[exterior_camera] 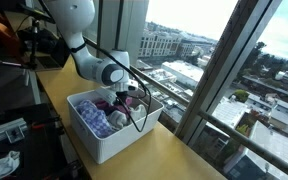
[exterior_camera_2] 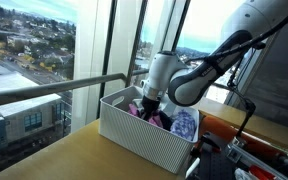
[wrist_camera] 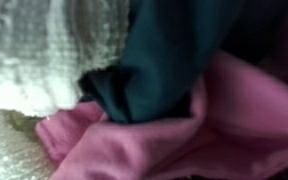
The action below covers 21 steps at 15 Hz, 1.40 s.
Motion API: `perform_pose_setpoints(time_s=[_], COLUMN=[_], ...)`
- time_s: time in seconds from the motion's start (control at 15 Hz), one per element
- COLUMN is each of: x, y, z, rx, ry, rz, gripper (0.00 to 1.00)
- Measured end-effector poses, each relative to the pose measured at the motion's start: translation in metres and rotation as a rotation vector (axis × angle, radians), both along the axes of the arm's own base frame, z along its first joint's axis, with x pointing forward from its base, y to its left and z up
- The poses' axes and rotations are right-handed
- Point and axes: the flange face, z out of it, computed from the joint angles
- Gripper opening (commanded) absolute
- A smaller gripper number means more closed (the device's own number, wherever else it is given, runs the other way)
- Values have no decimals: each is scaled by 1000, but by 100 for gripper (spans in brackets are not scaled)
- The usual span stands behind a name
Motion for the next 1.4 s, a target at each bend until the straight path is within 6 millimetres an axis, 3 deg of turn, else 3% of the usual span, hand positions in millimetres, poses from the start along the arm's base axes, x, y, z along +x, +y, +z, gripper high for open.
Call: perform_pose_setpoints(time_s=[0.07,0.13,0.47,0.67,0.87,1.4], x=[1,1,0,-9,-25,-63], y=[-1,-1,0,4,10,16], z=[0,0,11,36,73,201], rx=[5,9,-3,-18,-37,-100], ry=[4,6,-9,-43,-89,-255], rz=[-2,-3,-6,-12,-17,-23], gripper=[0,26,48,72,97,100])
